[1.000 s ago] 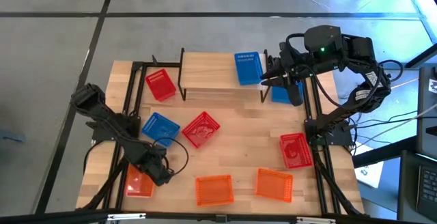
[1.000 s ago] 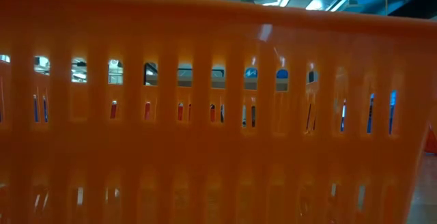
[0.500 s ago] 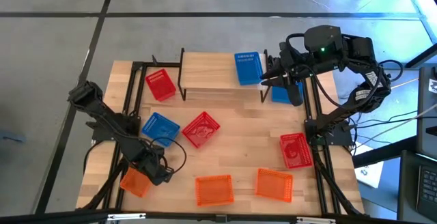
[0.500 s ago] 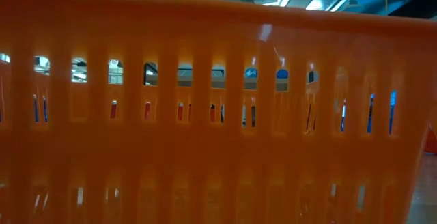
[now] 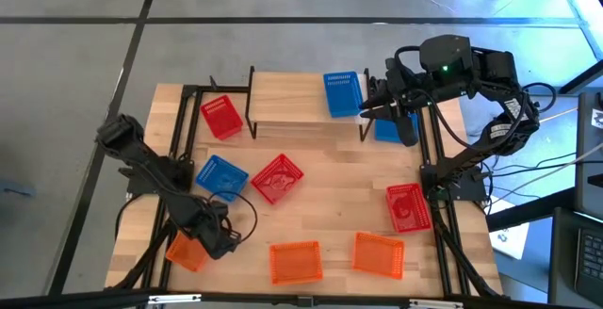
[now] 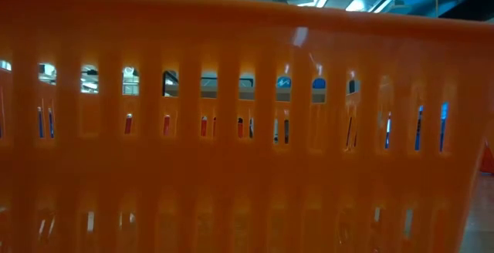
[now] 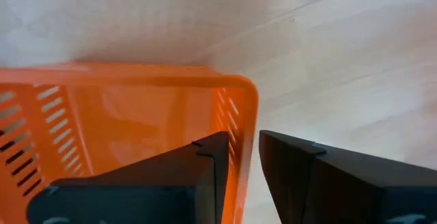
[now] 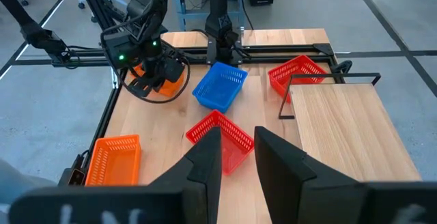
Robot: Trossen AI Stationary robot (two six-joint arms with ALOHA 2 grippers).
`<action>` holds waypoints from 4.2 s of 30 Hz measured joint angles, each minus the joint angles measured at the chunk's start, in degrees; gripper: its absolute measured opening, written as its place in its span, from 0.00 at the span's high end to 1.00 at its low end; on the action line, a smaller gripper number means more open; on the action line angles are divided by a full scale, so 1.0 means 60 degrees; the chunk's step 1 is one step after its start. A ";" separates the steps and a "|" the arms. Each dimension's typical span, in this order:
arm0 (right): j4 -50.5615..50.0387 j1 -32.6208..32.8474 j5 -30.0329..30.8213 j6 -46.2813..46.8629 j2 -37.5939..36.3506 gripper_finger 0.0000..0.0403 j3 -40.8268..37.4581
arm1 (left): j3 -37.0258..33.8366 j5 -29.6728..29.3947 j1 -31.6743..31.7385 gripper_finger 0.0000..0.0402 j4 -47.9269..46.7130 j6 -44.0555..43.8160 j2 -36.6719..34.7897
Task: Stack baskets on shelf by color
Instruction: Put the left orange basket on the shelf
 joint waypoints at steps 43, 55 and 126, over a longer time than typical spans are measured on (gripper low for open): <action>-0.0587 -0.0004 0.0179 -0.1116 0.0004 0.79 0.0000 | 0.6798 -0.0256 0.4038 1.00 -0.7165 1.5939 -0.1178; -0.0561 -0.0004 -0.0973 -0.4794 0.0801 0.79 0.0000 | 0.7162 -0.1132 0.5678 1.00 -0.5760 2.0436 -0.1170; 0.2555 0.0051 -0.3716 -0.4462 0.4755 0.79 0.0000 | 0.7165 0.1786 0.6550 1.00 -0.3707 2.2712 -0.0988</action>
